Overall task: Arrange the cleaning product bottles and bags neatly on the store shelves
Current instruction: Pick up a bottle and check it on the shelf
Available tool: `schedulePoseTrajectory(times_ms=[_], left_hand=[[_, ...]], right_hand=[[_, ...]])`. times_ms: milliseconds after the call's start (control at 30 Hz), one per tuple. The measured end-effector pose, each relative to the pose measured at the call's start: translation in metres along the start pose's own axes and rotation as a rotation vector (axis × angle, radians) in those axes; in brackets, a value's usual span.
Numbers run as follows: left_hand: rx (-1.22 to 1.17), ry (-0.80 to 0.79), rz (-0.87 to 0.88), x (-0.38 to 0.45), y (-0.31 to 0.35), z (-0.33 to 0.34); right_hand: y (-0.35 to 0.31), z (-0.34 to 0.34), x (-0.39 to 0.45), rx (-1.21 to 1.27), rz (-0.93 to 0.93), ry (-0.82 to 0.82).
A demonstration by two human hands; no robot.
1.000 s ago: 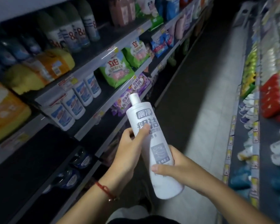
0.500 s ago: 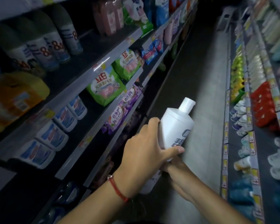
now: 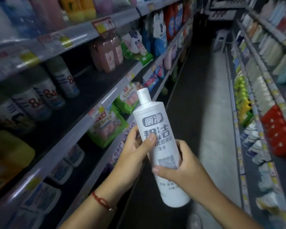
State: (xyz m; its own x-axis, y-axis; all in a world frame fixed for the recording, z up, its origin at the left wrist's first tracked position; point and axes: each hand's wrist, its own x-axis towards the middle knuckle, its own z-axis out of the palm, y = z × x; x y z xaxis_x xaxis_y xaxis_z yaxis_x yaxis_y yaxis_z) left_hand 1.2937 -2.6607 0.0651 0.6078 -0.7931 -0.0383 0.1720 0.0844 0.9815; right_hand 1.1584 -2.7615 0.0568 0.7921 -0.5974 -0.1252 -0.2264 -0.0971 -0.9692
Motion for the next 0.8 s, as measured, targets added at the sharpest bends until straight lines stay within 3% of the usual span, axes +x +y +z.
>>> schedulePoseTrajectory(times_ms=[167,367,667,800], left_hand=[[0.172,0.078,0.063,0.048,0.034,-0.001],[0.566,0.321,0.196,0.118,0.087,0.006],[1.371,0.968,0.427,0.163,0.19,0.007],[1.566,1.293,0.511,0.167,0.246,-0.019]], right_hand=[[-0.023,-0.021,0.073,-0.056,-0.073,-0.067],[-0.064,-0.057,0.182,0.005,-0.142,-0.303],[-0.154,-0.075,0.288,0.11,-0.301,-0.582],[-0.192,-0.064,0.308,0.168,-0.346,-0.696]])
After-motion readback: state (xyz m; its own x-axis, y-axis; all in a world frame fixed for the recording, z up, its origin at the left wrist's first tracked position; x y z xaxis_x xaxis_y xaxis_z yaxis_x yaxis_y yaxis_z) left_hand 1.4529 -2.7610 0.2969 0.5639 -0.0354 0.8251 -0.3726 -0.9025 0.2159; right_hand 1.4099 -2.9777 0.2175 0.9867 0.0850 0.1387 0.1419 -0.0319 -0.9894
